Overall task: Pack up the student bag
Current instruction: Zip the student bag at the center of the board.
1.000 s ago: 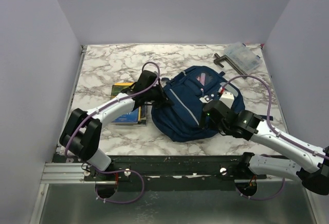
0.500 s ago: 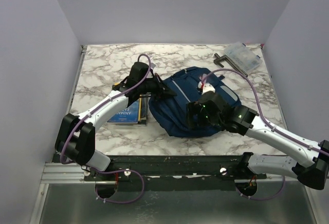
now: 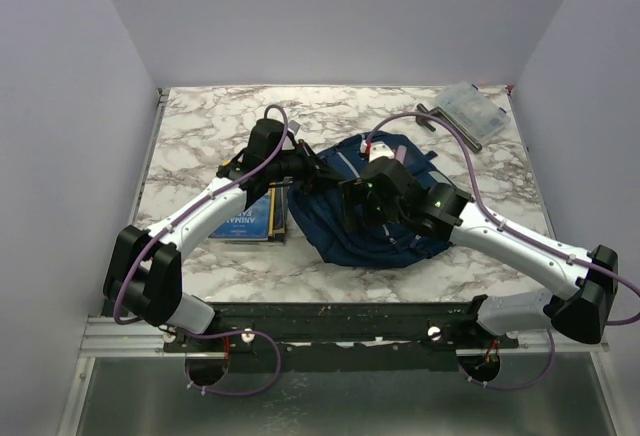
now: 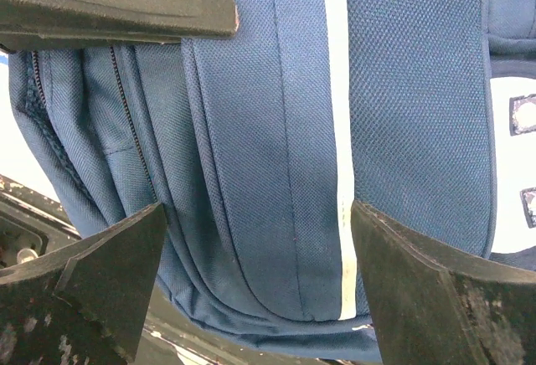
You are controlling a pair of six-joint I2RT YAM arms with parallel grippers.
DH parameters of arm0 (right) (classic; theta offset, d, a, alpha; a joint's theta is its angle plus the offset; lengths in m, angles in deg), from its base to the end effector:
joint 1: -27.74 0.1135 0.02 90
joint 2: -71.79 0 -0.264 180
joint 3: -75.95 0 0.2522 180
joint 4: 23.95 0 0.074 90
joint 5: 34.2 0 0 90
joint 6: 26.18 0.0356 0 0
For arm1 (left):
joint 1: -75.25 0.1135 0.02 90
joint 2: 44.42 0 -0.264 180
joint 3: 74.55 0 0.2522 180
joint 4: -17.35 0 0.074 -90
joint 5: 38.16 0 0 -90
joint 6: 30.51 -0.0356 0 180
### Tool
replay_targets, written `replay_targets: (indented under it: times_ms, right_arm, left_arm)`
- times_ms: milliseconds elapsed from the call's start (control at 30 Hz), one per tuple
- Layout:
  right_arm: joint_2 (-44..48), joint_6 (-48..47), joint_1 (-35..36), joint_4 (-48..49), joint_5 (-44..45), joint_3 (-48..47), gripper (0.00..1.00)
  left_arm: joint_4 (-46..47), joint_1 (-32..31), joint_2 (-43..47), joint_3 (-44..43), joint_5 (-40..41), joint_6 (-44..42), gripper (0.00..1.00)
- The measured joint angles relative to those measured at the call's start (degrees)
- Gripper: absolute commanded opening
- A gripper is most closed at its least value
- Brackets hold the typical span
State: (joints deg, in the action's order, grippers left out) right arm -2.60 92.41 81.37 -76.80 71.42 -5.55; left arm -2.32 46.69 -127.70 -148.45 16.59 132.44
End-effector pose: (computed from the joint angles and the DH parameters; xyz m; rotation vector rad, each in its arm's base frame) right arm 0.1707 0.2156 0.3214 -0.3833 2.3338 0.3874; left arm 0.2783 -0.1749 0.2845 -0.4959 2.4145 -1.5912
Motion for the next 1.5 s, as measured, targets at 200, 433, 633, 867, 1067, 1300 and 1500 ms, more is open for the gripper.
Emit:
replay_targets:
  times_ms: [200, 433, 633, 867, 1067, 1300, 1500]
  right_arm:
    - [0.02, -0.81, 0.07, -0.02, 0.7, -0.48, 0.96]
    - [2.89, -6.23, 2.38, 0.37, 1.92, 0.98, 1.0]
    - [2.25, -6.51, 3.69, -0.35, 7.52, 0.44, 0.7]
    - [-1.79, -2.19, 5.4, -3.63, 16.44, -3.43, 0.01]
    - [-0.2, -4.76, 1.11, -4.66, 15.56, -5.64, 0.01]
    - [-0.09, -4.85, -3.48, -9.27, 12.28, -11.54, 0.01]
    - [-0.72, -1.97, -4.28, -13.88, 10.47, -15.69, 0.01]
  left_arm:
    - [1.09, 0.0, 0.0, -0.17, -0.52, 2.14, 0.0]
    - [1.16, 0.7, 0.26, -0.15, -1.64, 5.64, 0.0]
    - [2.67, 0.74, 0.9, 0.72, -1.81, 6.86, 0.0]
    - [3.8, 1.11, 1.49, 1.92, -1.11, 5.49, 0.21]
    - [6.27, 1.57, 10.16, 4.79, -2.25, -4.26, 0.68]
    - [4.07, 3.26, 24.76, 7.76, -3.08, -18.21, 0.8]
    - [-4.39, 3.37, 28.72, 8.2, -1.27, -26.23, 0.83]
